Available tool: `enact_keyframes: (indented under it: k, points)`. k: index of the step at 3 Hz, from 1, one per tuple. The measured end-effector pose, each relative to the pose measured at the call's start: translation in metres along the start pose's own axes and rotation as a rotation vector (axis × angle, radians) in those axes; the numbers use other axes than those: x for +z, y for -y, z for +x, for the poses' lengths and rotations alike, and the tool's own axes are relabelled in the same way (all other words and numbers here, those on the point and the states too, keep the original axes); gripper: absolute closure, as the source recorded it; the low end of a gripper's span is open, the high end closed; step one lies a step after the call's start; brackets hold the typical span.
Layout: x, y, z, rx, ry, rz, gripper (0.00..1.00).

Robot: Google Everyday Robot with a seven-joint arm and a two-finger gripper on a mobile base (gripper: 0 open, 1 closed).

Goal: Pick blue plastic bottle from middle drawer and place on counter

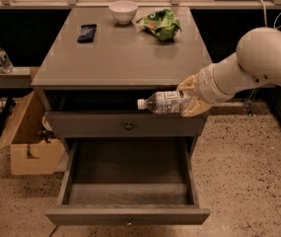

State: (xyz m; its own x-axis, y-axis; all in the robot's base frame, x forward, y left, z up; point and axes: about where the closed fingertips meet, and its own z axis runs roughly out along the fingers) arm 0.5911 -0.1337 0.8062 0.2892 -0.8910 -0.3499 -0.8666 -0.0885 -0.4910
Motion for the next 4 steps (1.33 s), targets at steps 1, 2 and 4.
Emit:
enact_keyframes:
  k: [1, 2, 4]
  points:
    - [0.000, 0.000, 0.000, 0.000, 0.000, 0.000, 1.00]
    - [-0.007, 0.010, 0.002, 0.011, 0.015, 0.026, 1.00]
    - [-0.054, 0.075, 0.015, 0.041, 0.073, 0.168, 1.00]
